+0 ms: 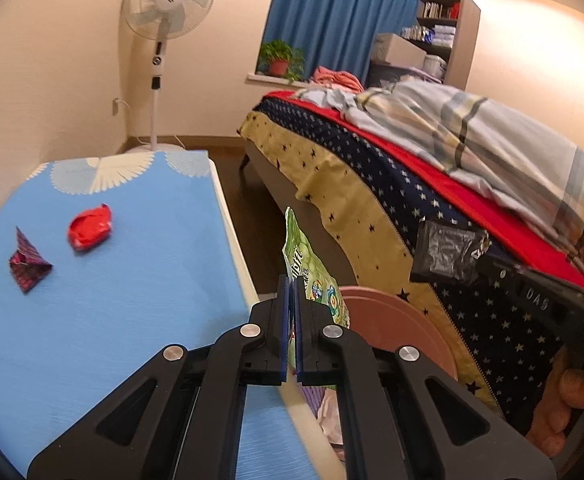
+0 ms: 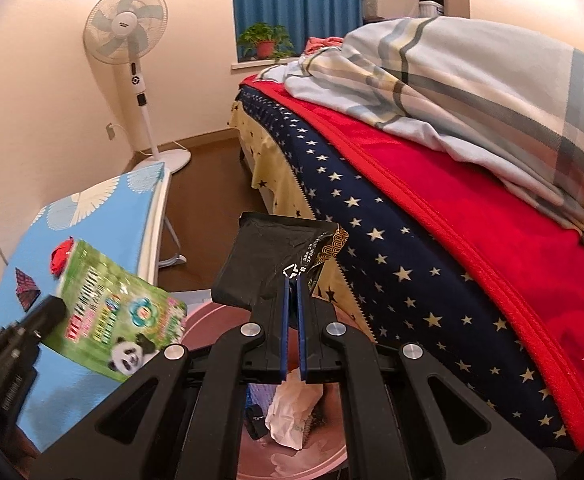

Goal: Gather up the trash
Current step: 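Open both tools over the pink bin to drop the pouch and green bag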

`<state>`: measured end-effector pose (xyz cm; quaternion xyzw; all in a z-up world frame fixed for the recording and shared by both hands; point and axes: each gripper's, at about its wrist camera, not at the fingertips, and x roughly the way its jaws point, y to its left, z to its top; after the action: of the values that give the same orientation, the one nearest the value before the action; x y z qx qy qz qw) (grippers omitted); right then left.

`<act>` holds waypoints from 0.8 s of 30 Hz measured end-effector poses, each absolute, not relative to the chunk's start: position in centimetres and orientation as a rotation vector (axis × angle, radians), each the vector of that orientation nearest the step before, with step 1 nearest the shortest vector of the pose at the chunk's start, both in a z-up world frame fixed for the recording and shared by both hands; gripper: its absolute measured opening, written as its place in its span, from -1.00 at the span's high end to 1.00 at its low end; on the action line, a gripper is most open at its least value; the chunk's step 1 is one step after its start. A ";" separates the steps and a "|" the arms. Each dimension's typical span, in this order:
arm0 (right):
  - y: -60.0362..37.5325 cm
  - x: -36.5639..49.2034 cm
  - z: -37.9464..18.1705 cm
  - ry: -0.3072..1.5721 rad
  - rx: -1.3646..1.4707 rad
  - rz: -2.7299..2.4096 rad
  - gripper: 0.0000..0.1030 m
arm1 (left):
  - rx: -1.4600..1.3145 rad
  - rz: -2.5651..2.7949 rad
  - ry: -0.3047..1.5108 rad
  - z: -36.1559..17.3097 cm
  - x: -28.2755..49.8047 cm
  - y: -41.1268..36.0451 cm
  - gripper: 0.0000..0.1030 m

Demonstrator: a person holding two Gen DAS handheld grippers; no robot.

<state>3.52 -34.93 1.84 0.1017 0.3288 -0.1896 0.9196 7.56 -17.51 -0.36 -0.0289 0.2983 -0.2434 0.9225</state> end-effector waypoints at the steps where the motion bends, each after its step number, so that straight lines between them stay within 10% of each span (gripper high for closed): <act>1: -35.1 3.5 1.8 0.679 0.212 -0.396 0.92 | -0.053 -0.505 0.619 -0.6 7.6 -17.9 0.96; 19: -35.6 3.9 0.6 0.737 0.196 -0.448 0.90 | 0.012 -0.563 0.742 -4.8 7.8 -21.3 0.94; 24: -35.9 3.9 0.7 0.734 0.208 -0.455 0.84 | 0.011 -0.563 0.744 -4.8 7.8 -21.3 0.51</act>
<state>3.87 -35.87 0.72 0.1007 0.3551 -0.2200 0.9030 7.76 -21.30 -4.84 0.0052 0.3588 -0.2714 0.8931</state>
